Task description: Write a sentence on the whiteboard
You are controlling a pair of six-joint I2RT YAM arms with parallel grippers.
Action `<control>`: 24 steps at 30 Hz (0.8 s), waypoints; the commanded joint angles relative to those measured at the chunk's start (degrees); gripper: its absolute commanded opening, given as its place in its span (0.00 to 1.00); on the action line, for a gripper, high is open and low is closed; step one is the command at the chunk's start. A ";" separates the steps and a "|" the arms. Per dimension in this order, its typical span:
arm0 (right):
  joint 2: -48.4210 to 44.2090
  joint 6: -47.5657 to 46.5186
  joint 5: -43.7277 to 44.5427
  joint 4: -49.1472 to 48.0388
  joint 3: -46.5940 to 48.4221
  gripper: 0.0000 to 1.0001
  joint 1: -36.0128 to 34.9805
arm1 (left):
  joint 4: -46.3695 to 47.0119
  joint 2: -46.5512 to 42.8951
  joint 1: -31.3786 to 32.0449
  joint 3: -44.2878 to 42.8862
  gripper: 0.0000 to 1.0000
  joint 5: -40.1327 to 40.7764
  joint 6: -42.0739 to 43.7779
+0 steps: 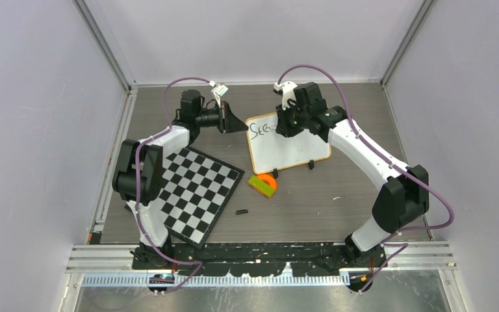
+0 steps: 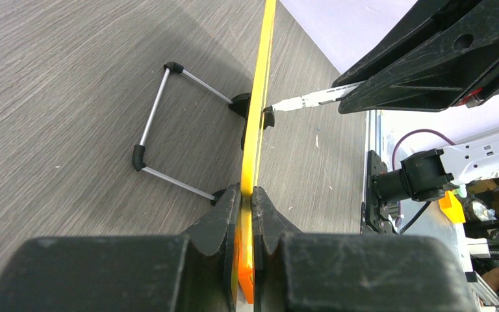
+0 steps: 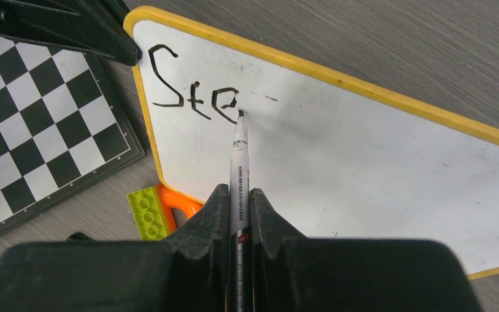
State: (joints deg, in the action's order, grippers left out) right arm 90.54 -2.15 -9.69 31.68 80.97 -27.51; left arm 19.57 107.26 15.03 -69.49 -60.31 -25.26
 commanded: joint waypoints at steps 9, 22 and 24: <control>0.86 -0.74 2.13 -2.33 4.01 0.00 1.59 | 0.91 -1.00 0.35 -0.56 0.00 -1.44 0.73; 0.92 -0.31 1.10 -1.77 3.93 0.00 1.75 | 0.73 -1.09 0.35 -0.42 0.00 -1.25 1.00; 0.64 -0.31 0.84 -1.71 3.32 0.00 1.74 | 0.65 -1.09 0.35 -0.46 0.00 -1.30 1.06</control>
State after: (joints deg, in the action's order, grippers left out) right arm 91.33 -2.50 -8.97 31.68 83.11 -26.09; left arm 19.55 107.26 15.03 -69.49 -60.36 -25.06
